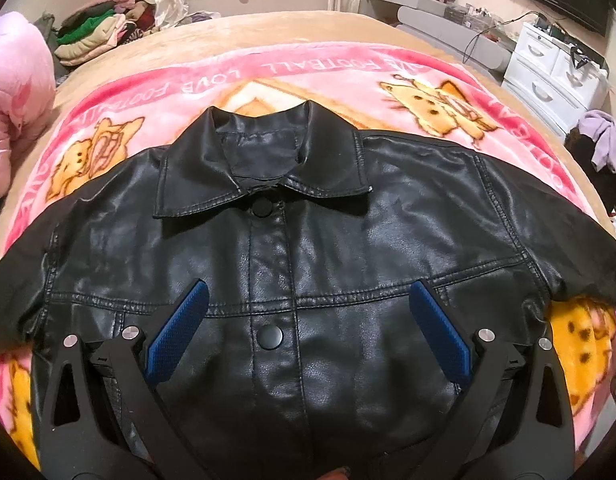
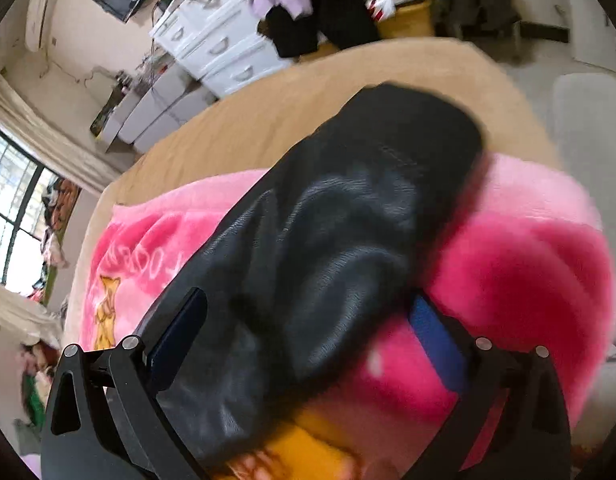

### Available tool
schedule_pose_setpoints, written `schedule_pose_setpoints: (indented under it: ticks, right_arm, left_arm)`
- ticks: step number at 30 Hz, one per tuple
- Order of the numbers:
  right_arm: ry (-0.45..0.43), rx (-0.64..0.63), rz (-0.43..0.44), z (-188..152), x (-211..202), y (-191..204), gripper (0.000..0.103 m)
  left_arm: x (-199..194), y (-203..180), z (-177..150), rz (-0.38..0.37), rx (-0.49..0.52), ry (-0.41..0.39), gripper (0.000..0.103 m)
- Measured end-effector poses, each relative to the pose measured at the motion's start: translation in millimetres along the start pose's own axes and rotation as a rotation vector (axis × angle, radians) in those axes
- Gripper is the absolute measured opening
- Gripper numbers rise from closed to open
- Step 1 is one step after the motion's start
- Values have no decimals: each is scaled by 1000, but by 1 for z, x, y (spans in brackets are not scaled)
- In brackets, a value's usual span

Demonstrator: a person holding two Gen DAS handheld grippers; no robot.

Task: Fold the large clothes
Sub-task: 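Close the right gripper on the sleeve cuff and lift it, then carry the sleeve with the right gripper across the jacket body toward the left gripper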

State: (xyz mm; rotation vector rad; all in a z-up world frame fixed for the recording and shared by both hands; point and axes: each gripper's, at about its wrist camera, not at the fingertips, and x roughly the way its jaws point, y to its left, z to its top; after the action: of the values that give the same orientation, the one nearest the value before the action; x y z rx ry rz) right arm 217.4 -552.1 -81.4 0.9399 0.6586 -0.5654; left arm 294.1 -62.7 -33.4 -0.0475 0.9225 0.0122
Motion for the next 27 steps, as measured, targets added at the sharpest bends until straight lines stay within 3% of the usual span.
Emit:
schedule_pose_setpoints:
  ticks: [1, 2, 3, 6, 11, 17, 27]
  right_arm:
    - [-19, 3, 67, 3, 0, 0, 98]
    - [-29, 8, 108, 4, -2, -1, 86]
    - [-33, 11, 137, 6, -3, -2, 52]
    - [-37, -5, 254, 8, -6, 0, 19]
    - [-70, -150, 399, 1, -30, 34, 11]
    - [-98, -344, 528, -18, -61, 91, 10]
    - [-29, -604, 731, -69, -96, 199, 7]
  left_arm:
    - [0, 0, 0, -2, -2, 1, 94]
    - [-1, 0, 0, -5, -3, 1, 94]
    - [-1, 0, 1, -6, -4, 1, 94]
    - [-5, 1, 2, -23, -14, -4, 94]
    - [-17, 5, 6, -64, -32, -13, 94]
    - [-40, 21, 16, -97, -75, -47, 94]
    - [-71, 70, 30, -160, -166, -98, 94]
